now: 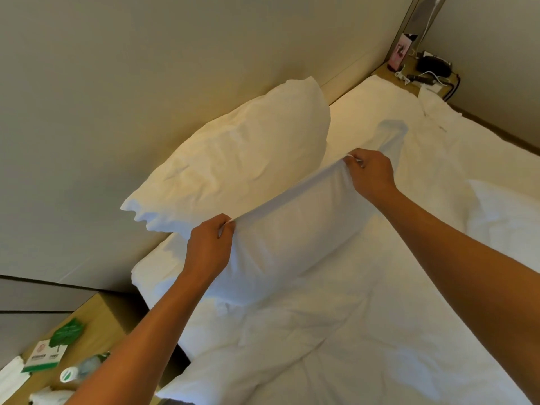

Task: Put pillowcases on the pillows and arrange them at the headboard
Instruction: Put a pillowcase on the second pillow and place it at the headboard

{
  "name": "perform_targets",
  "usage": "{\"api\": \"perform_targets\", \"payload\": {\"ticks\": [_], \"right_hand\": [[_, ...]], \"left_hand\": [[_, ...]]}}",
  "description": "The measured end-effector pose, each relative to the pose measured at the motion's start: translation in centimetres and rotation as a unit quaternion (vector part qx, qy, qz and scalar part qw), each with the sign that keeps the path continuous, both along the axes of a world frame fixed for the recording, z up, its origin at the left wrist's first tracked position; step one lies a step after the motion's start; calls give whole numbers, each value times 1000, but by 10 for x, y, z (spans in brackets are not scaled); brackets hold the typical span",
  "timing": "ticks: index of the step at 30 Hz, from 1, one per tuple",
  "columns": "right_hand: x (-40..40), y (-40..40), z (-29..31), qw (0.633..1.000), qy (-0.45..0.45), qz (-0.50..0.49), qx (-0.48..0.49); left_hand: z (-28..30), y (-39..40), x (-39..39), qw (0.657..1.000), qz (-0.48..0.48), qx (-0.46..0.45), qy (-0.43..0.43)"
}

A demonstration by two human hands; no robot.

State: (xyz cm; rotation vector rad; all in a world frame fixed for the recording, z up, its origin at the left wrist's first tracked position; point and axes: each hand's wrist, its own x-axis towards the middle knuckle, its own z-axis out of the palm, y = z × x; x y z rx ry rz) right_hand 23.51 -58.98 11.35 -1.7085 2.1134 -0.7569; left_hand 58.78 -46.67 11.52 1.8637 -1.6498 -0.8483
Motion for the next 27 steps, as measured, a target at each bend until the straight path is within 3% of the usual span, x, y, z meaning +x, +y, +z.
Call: {"api": "perform_targets", "payload": {"ticks": [5, 13, 17, 22, 27], "right_hand": [[0, 22, -54, 996, 8, -3, 84], [-36, 40, -43, 996, -12, -70, 45], [-36, 34, -33, 998, -17, -60, 25], [-16, 20, -51, 997, -18, -31, 66], [13, -22, -61, 996, -39, -40, 68]], "left_hand": [[-37, 15, -10, 996, -15, 80, -26], [-24, 19, -40, 993, -69, 90, -27], [-16, 14, -35, 994, -47, 98, 6], [-31, 4, -28, 990, -20, 141, -8], [-45, -35, -8, 993, 20, 113, -6]]}}
